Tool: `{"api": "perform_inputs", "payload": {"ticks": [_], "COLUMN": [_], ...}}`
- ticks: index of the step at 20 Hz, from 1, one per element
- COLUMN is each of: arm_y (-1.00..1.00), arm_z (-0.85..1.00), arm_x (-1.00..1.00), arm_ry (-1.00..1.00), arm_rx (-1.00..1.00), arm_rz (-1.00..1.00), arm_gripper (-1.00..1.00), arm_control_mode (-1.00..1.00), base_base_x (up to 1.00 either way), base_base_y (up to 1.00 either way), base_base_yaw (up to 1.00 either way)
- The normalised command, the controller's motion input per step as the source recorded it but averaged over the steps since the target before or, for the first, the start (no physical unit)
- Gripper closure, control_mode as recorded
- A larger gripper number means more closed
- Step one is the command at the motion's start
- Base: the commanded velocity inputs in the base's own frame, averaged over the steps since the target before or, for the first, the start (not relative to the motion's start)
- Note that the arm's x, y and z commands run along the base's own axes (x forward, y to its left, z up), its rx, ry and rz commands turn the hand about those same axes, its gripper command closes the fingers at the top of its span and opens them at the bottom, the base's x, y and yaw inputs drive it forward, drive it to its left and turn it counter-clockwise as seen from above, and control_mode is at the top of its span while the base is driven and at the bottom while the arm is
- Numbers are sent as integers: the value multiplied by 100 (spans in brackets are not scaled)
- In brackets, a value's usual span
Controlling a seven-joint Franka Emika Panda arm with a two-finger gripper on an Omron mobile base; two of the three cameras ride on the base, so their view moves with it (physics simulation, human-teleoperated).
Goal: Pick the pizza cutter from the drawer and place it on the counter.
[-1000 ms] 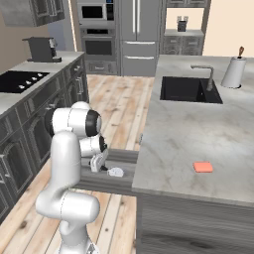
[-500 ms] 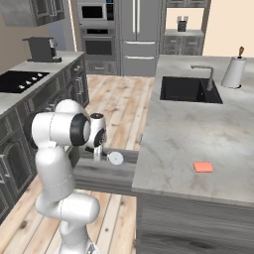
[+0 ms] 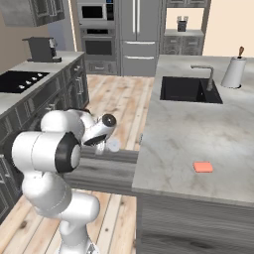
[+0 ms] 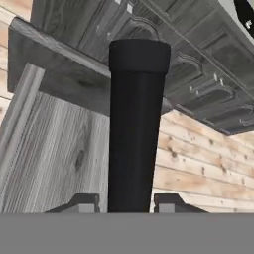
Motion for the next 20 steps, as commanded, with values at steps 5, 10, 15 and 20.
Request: {"api": "perform_inputs", "payload": {"ticks": [5,10,15,20], "arm_y": [-46,-88,-100,-100], "arm_z": [100,99,30,-19], "arm_x": [19,34,15,0], "arm_ry": [-44,-30,10,50], "arm_rx": [-8,-35,-54,-42], "arm_rz": [0,-10,-21,-15], "arm_gripper": [100,100,100,100], "arm_control_mode": [-100,-100,-100,-100], "base_base_x": [0,0,0,0], "base_base_y": [0,0,0,0], "base_base_yaw": [0,0,0,0]}}
